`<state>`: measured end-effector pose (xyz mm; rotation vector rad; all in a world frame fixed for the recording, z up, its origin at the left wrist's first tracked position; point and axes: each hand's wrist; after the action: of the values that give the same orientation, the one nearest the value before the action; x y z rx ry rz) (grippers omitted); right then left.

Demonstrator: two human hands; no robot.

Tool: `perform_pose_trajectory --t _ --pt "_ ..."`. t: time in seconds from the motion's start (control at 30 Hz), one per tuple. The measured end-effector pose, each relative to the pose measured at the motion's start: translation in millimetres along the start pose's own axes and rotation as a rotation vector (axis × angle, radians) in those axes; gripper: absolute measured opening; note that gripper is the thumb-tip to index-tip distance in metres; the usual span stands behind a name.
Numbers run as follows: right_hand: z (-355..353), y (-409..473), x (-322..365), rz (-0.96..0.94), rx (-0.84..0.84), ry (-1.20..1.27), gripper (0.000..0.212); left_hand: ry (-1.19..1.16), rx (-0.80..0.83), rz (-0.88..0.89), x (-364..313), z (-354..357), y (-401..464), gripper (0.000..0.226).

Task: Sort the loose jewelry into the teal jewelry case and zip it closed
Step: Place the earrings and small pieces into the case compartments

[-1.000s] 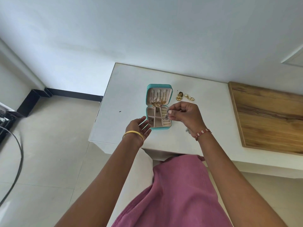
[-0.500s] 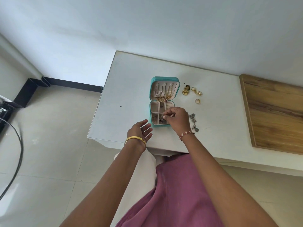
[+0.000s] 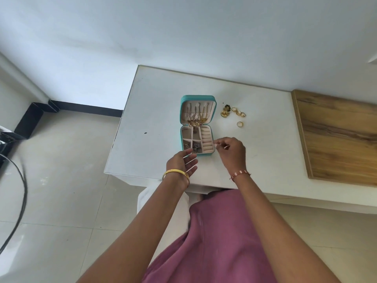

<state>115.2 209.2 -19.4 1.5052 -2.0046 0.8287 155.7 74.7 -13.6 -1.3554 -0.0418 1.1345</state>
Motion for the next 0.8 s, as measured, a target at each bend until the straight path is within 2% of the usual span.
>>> perform_pose_trajectory --t 0.33,0.5,0.67,0.8 --pt "-38 5 -65 0.302 -0.178 0.153 0.014 0.129 0.123 -0.057 39 56 -13 0.025" --pt "-36 23 -68 0.241 -0.141 0.105 0.016 0.174 0.112 -0.049 47 72 -8 0.026" --pt "-29 49 -61 0.078 0.009 -0.108 0.033 0.188 0.085 -0.026 46 83 -1 0.028" --pt "-27 60 -59 -0.006 0.066 -0.286 0.023 0.203 0.078 -0.024 47 86 0 0.029"
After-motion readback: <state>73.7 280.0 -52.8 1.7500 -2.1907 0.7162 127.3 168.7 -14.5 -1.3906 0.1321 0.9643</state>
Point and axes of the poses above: each hand's wrist, its own y-axis towards the middle knuckle, its own z-axis out of the palm, x = y × z, and after that the axes turned 8 degrees about z, right-handed
